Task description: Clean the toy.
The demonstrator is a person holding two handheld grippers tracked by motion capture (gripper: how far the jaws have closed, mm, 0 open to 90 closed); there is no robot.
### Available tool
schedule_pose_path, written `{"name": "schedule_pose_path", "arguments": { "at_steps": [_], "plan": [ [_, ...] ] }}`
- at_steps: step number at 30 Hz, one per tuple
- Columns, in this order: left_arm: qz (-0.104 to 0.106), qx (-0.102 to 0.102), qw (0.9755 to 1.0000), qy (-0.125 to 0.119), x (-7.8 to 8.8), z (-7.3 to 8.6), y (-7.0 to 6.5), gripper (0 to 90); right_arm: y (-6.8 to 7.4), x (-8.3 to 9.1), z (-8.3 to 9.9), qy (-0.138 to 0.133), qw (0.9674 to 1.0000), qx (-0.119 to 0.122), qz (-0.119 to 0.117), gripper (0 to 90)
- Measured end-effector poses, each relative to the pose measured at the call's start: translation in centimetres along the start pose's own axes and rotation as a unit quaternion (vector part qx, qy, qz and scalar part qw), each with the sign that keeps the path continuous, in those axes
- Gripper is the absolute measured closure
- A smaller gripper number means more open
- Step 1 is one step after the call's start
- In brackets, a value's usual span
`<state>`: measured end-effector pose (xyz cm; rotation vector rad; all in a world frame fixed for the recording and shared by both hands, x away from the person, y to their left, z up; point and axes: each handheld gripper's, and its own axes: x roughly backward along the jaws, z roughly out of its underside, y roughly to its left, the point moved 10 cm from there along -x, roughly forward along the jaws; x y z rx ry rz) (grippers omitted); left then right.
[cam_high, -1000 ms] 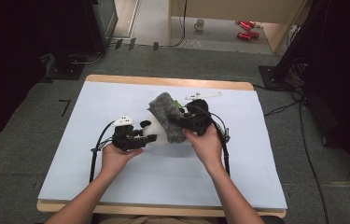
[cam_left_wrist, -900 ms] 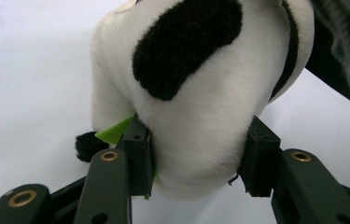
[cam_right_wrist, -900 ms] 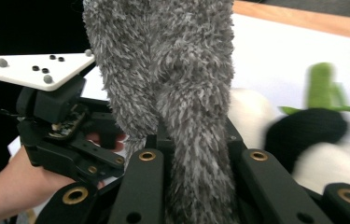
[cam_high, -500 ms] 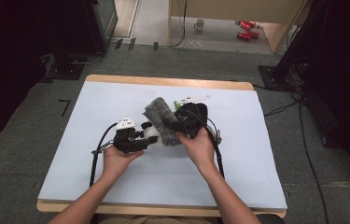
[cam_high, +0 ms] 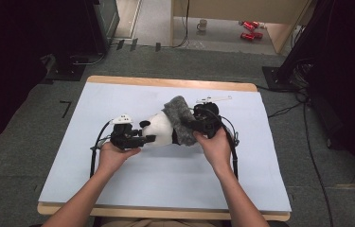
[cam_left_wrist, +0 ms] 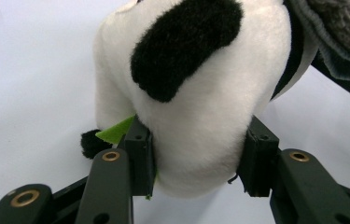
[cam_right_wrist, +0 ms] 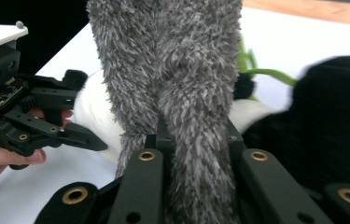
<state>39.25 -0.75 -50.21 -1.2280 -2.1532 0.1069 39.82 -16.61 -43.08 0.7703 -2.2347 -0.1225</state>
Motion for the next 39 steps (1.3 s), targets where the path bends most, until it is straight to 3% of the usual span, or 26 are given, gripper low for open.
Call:
{"name": "schedule_pose_path", "arguments": {
  "at_steps": [6, 9, 16, 22, 24, 28, 33, 36, 39],
  "plan": [
    [0.007, -0.001, 1.0, 0.005, -0.1, -0.3, 0.2, 55.5, -1.7, 1.4, 0.1, -0.012, 0.9997, -0.018, 0.015, 77.4],
    [0.01, 0.002, 0.9999, 0.008, -0.1, -0.4, 0.3, 55.5, -3.0, 2.2, 0.1, -0.022, 0.9987, -0.009, 0.045, 77.2],
    [0.018, 0.006, 0.9997, 0.012, -0.2, -0.5, 0.6, 55.5, -5.7, 3.8, 0.6, -0.038, 0.9961, -0.035, 0.071, 77.4],
    [0.035, 0.037, 0.9986, 0.011, 0.0, -0.7, 0.7, 57.9, -7.1, 5.6, 0.4, -0.049, 0.9928, -0.032, 0.105, 77.3],
    [0.04, 0.039, 0.9984, 0.012, 0.1, -0.7, 0.6, 59.0, -6.8, 6.5, -0.1, -0.061, 0.9926, -0.036, 0.099, 77.4],
    [0.056, 0.056, 0.9967, 0.017, 0.4, -0.8, 0.3, 60.3, -4.4, 7.6, -1.1, -0.078, 0.9947, -0.034, 0.057, 77.3],
    [0.045, 0.052, 0.9974, 0.021, 1.3, -0.6, -0.2, 60.2, -1.4, 6.4, -0.5, -0.053, 0.9982, -0.02, 0.019, 77.3],
    [0.039, 0.042, 0.9981, 0.019, 1.3, -0.4, -0.1, 58.7, -1.1, 4.9, 0.6, -0.029, 0.9994, -0.014, 0.015, 77.3],
    [0.036, 0.029, 0.9987, 0.02, 1.1, -0.2, 0.1, 53.0, -1.9, 3.5, 1.6, -0.013, 0.9994, -0.019, 0.024, 77.2]
  ]
}}
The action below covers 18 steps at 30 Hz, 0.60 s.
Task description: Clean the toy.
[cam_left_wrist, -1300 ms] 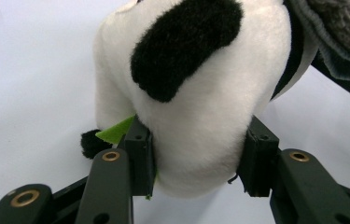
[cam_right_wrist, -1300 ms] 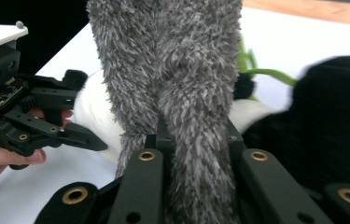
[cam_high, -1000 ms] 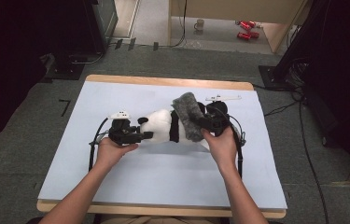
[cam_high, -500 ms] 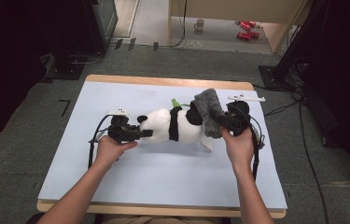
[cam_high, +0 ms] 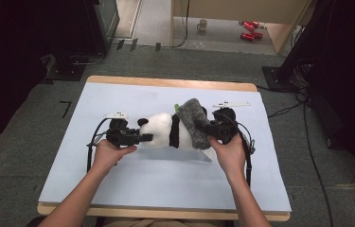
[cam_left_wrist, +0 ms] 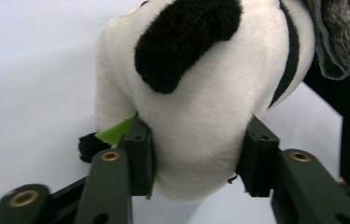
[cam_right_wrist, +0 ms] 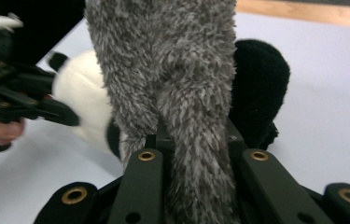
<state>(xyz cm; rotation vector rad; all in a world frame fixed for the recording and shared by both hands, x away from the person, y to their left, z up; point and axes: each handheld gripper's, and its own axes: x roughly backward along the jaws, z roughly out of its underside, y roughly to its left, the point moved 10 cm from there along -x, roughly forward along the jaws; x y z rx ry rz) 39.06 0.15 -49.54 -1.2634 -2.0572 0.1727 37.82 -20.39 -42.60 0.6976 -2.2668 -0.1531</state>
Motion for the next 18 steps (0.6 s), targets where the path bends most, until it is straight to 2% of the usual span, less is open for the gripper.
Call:
{"name": "schedule_pose_path", "arguments": {
  "at_steps": [3, 8, 14, 16, 18],
  "plan": [
    [0.001, 0.001, 1.0, -0.005, 0.0, -0.1, 0.1, 45.3, -0.6, -0.3, 0.0, -0.009, 0.9997, -0.017, -0.015, 77.2],
    [-0.002, -0.022, 0.9997, -0.01, 0.2, -0.1, 0.2, 36.4, -1.0, -0.4, -0.2, -0.014, 0.9998, -0.013, -0.01, 77.1],
    [-0.014, -0.07, 0.9972, -0.02, 1.0, 0.1, 0.4, 35.8, -1.2, -0.6, -0.5, -0.016, 0.9998, -0.009, -0.004, 77.0],
    [-0.019, -0.092, 0.9954, -0.02, 1.2, 0.4, 0.6, 36.0, -1.4, -0.7, -0.7, -0.018, 0.9998, -0.008, -0.003, 76.9],
    [-0.024, -0.1, 0.9945, -0.02, 1.3, 0.5, 0.8, 36.7, -1.5, -0.9, -0.9, -0.022, 0.9997, -0.008, -0.002, 76.7]
  ]
}}
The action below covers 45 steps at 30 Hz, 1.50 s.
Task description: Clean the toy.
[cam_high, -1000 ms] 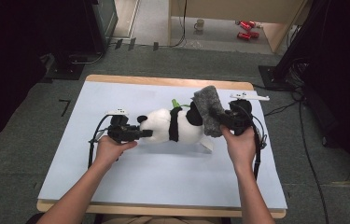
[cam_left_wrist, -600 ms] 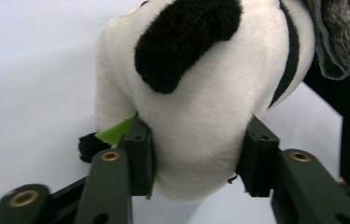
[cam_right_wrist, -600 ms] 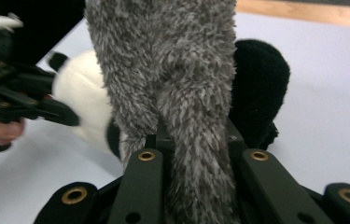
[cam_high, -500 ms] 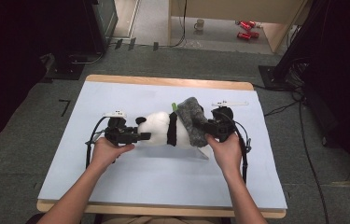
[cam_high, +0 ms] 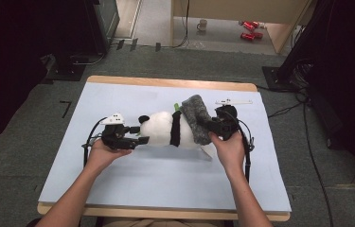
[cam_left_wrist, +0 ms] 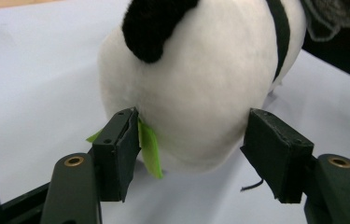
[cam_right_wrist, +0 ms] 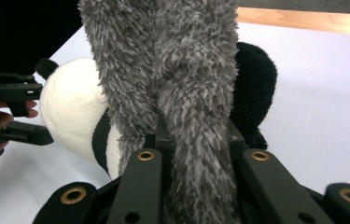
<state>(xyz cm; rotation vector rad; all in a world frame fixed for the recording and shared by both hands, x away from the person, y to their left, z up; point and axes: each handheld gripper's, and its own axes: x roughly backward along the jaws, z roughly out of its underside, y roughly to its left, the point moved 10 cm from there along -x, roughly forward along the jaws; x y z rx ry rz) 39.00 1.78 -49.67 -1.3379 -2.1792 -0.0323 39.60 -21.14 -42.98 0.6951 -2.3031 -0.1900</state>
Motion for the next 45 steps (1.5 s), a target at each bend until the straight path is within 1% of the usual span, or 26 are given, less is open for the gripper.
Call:
{"name": "schedule_pose_path", "arguments": {
  "at_steps": [3, 5, 6, 8, 12, 15, 17, 19, 20, 22, 25, 27, 29, 30, 31, 33, 34, 35, 37, 38, 39, 41, 42, 44, 45],
  "plan": [
    [-0.004, 0.001, 1.0, -0.004, 0.1, 0.1, 0.3, 37.0, -0.1, -0.2, -0.2, -0.001, 1.0, 0.003, 0.003, 76.4],
    [-0.01, -0.005, 0.9999, -0.001, -0.1, 0.4, 0.6, 37.0, -0.3, -0.3, -0.4, -0.003, 1.0, 0.005, 0.005, 75.9],
    [-0.01, -0.003, 0.9999, 0.001, -0.2, 0.6, 0.6, 37.0, -0.3, -0.4, -0.5, -0.005, 1.0, 0.005, 0.007, 75.1],
    [-0.007, 0.004, 1.0, 0.002, -0.5, 0.7, 0.6, 37.3, -0.6, -0.5, -0.6, -0.008, 0.9997, 0.016, 0.015, 74.9],
    [-0.008, 0.002, 1.0, -0.002, -1.0, 0.8, 0.8, 36.1, -0.7, -0.6, -0.7, -0.01, 0.9997, 0.016, 0.018, 75.1],
    [-0.007, -0.001, 0.9999, -0.008, -1.3, 0.8, 0.8, 34.3, -0.7, -0.7, -0.7, -0.011, 0.9996, 0.015, 0.018, 75.3],
    [-0.009, -0.008, 0.9999, -0.01, -1.8, 0.9, 0.8, 31.5, -0.7, -0.7, -0.7, -0.012, 0.9997, 0.014, 0.018, 75.4],
    [-0.016, -0.019, 0.9997, -0.003, -2.4, 1.2, 0.7, 27.6, -0.7, -0.7, -0.8, -0.013, 0.9997, 0.014, 0.017, 75.3],
    [-0.019, -0.022, 0.9996, 0.0, -2.6, 1.3, 0.7, 27.1, -0.6, -0.8, -0.7, -0.013, 0.9997, 0.013, 0.016, 75.3],
    [-0.026, -0.021, 0.9994, 0.0, -3.1, 1.5, 0.8, 25.9, -0.6, -0.8, -0.7, -0.013, 0.9997, 0.014, 0.016, 75.3],
    [-0.026, -0.011, 0.9995, -0.011, -3.3, 1.3, 1.1, 25.9, -0.6, -0.8, -0.7, -0.014, 0.9996, 0.015, 0.018, 75.3],
    [-0.026, -0.007, 0.9996, -0.013, -3.4, 1.3, 1.2, 26.0, -0.6, -0.8, -0.7, -0.016, 0.9996, 0.013, 0.017, 75.3],
    [-0.025, 0.004, 0.9995, -0.017, -3.5, 1.2, 1.2, 27.4, -0.6, -0.8, -0.7, -0.017, 0.9996, 0.013, 0.017, 75.1],
    [-0.025, 0.01, 0.9995, -0.018, -3.5, 1.2, 1.3, 29.5, -0.6, -0.8, -0.8, -0.017, 0.9996, 0.013, 0.018, 74.9],
    [-0.019, 0.025, 0.9993, -0.021, -3.6, 1.1, 1.1, 36.3, -0.7, -0.8, -0.8, -0.018, 0.9996, 0.015, 0.018, 74.9],
    [-0.019, 0.033, 0.999, -0.022, -3.6, 0.9, 1.0, 42.0, -0.5, -0.4, -1.0, -0.025, 0.9994, 0.017, 0.018, 76.1],
    [-0.021, 0.035, 0.999, -0.021, -3.6, 0.9, 1.0, 44.0, -0.5, -0.2, -1.1, -0.026, 0.9992, 0.02, 0.023, 76.6],
    [-0.025, 0.035, 0.9989, -0.018, -3.5, 0.9, 1.0, 46.3, -0.3, 0.1, -1.3, -0.028, 0.9991, 0.022, 0.025, 77.0],
    [-0.026, 0.042, 0.9987, -0.015, -3.4, 0.8, 0.9, 52.3, 0.3, 0.5, -1.6, -0.032, 0.9991, 0.019, 0.017, 77.3],
    [-0.024, 0.044, 0.9986, -0.016, -3.3, 0.7, 0.8, 54.9, 0.7, 0.7, -1.8, -0.035, 0.9992, 0.017, 0.01, 77.4],
    [-0.016, 0.049, 0.9986, -0.014, -3.2, 0.6, 0.5, 57.5, 1.3, 0.9, -2.0, -0.038, 0.9991, 0.017, 0.002, 77.4],
    [-0.005, 0.054, 0.9984, -0.011, -3.2, 0.5, 0.0, 59.9, 2.8, 1.0, -2.2, -0.041, 0.9988, 0.018, -0.019, 77.4],
    [0.0, 0.058, 0.9982, -0.01, -3.3, 0.4, -0.4, 60.7, 3.4, 0.9, -2.2, -0.04, 0.9986, 0.02, -0.026, 77.3],
    [0.002, 0.054, 0.9985, -0.009, -3.3, 0.3, -1.0, 62.5, 5.1, 0.3, -1.9, -0.032, 0.9981, 0.029, -0.044, 77.3],
    [0.006, 0.053, 0.9985, -0.006, -3.3, 0.2, -1.3, 63.6, 5.7, 0.0, -1.7, -0.027, 0.9979, 0.031, -0.05, 77.3]
  ]
}}
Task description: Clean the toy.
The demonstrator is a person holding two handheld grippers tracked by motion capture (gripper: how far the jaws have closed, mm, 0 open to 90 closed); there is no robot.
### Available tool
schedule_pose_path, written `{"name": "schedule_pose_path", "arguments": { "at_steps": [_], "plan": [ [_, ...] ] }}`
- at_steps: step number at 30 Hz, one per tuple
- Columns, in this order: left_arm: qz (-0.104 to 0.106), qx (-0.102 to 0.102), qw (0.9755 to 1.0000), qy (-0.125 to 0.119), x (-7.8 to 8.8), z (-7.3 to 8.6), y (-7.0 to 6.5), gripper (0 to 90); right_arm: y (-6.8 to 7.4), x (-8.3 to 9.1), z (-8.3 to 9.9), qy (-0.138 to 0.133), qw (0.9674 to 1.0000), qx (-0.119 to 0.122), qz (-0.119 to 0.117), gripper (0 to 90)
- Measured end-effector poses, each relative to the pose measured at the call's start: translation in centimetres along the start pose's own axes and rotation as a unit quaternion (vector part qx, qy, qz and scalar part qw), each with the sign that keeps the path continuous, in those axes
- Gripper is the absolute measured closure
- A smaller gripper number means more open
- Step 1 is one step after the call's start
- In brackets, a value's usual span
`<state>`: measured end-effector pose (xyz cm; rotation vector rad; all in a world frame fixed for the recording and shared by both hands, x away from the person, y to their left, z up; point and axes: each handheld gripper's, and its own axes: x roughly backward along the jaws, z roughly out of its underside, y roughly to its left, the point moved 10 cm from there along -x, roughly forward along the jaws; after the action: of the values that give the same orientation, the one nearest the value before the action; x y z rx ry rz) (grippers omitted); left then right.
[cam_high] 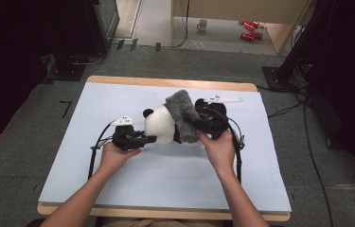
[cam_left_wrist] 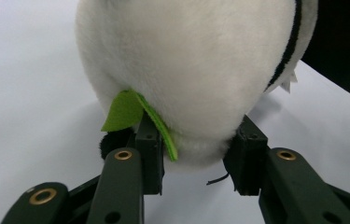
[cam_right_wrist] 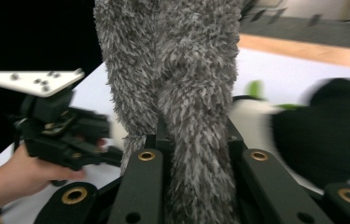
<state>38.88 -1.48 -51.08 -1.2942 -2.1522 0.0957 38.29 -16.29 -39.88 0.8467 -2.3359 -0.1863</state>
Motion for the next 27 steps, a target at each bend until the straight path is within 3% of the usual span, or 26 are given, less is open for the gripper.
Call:
{"name": "schedule_pose_path", "arguments": {
  "at_steps": [5, 9, 11, 14, 20, 27],
  "plan": [
    [0.011, 0.005, 0.9999, -0.001, 0.0, -0.1, -1.2, 66.2, 2.3, -1.8, 1.2, 0.025, 0.9993, 0.0, -0.029, 77.2],
    [0.01, 0.003, 0.9999, 0.004, -0.4, 0.1, -1.8, 66.1, 2.8, -3.5, 2.7, 0.045, 0.9982, -0.01, -0.039, 76.8],
    [0.005, 0.006, 0.9999, 0.009, -0.6, 0.3, -1.6, 66.1, 2.5, -4.1, 3.2, 0.042, 0.9983, -0.012, -0.038, 76.4],
    [-0.01, 0.008, 0.9998, 0.015, -0.7, 0.5, -1.0, 66.0, 1.8, -4.5, 3.6, 0.046, 0.9986, 0.003, -0.024, 75.4],
    [-0.022, 0.013, 0.9993, 0.027, -0.7, 0.7, -0.2, 66.1, 0.2, -4.3, 3.9, 0.062, 0.9971, 0.034, 0.027, 76.9],
    [-0.017, 0.015, 0.9995, 0.023, -0.8, 0.6, 0.3, 66.1, -1.9, -2.8, 3.2, 0.052, 0.9978, 0.016, 0.039, 78.0]
  ]
}}
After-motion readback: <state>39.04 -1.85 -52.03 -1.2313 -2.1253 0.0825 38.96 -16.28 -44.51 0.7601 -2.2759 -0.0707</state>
